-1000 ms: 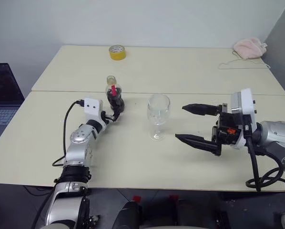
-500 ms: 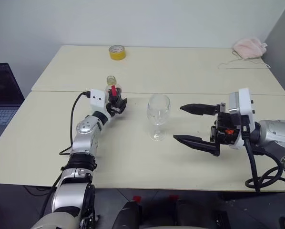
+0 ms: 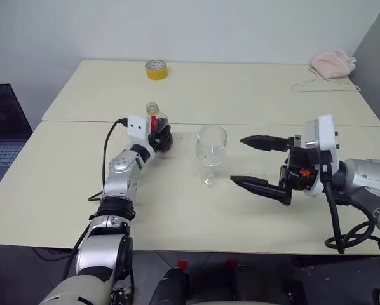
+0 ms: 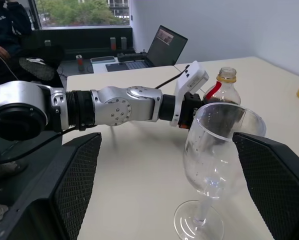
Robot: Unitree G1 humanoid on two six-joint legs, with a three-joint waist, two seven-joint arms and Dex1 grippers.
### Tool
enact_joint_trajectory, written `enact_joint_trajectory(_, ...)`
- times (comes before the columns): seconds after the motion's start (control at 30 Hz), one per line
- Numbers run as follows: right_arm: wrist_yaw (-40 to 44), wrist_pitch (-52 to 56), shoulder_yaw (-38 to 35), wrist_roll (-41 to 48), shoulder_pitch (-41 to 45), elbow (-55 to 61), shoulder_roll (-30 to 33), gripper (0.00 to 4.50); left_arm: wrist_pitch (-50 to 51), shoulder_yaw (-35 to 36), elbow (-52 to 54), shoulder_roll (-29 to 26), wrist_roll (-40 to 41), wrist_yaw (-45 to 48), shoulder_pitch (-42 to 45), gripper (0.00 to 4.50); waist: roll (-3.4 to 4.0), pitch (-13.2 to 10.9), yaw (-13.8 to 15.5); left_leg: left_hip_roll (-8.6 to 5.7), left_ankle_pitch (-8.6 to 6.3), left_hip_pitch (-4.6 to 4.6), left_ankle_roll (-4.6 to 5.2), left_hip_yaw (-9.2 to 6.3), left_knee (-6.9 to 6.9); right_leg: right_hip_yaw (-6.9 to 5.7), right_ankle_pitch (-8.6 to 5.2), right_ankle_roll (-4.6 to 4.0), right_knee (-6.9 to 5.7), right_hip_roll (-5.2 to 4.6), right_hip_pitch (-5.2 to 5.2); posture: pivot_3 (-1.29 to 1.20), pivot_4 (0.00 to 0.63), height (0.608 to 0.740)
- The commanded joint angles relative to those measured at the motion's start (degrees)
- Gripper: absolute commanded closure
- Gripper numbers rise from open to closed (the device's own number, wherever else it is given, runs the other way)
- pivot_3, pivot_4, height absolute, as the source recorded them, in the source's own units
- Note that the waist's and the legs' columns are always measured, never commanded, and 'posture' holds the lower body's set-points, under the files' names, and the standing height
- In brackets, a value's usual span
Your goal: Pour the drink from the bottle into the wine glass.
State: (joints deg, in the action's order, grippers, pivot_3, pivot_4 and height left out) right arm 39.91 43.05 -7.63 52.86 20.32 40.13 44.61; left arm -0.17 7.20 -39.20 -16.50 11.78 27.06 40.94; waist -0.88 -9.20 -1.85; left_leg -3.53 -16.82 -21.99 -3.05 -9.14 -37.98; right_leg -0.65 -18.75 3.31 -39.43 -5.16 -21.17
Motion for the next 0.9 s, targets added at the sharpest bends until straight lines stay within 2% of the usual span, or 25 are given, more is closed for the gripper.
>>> enact_joint_trajectory(0.03,-0.6,-0.7,-0.4,0.7,0.8,1.5,-0.2,0.0,1.3,0.9,6.7,-0.7,1.6,1.0,-0.1,3.31,0.0,0.0,0.0,0.0,0.0,0.0,0.0,0.0,0.0,0.01,0.0,0.0,-0.01,0.0,-0.01,0.0,0.15,0.74)
enact_joint_trajectory(0.3,-1.4,-1.2,-1.4,0.1,0.6,2.4,0.6,0.0,9.6,-1.5,23.0,-4.0,1.3,3.5,-2.1,3.45,0.0,0.0,0.0,0.01,0.0,-0.02,0.0,-0.03,0.0,0.02,0.0,0.0,0.0,0.0,-0.02,0.0,0.15,0.74)
enact_joint_trajectory(0.5,-2.7,-0.5,-0.5,0.2,1.5,2.9,0.6,0.0,8.1,-5.5,31.6,-8.6,-1.7,8.0,-1.3,3.46,0.0,0.0,0.0,0.01,0.0,-0.01,0.0,-0.02,0.01,0.02,0.0,0.0,0.02,0.0,-0.02,0.0,0.15,0.74)
enact_joint_trajectory(0.73,-5.0,-0.5,1.0,-0.8,2.4,1.8,-1.0,0.0,1.7,-8.6,29.3,-9.6,-5.4,10.0,1.0,3.46,0.0,0.0,0.1,0.01,0.0,-0.01,0.0,-0.01,0.0,0.02,0.0,0.0,0.04,0.0,0.0,0.0,0.15,0.74)
enact_joint_trajectory(0.9,-6.4,0.2,2.7,-1.7,2.7,1.5,-1.3,0.0,-7.3,-12.1,24.1,-10.2,-10.6,11.4,3.5,3.47,0.0,0.0,0.1,0.0,0.0,-0.02,0.0,0.01,0.01,0.0,0.0,0.0,0.04,0.0,0.0,0.0,0.15,0.74)
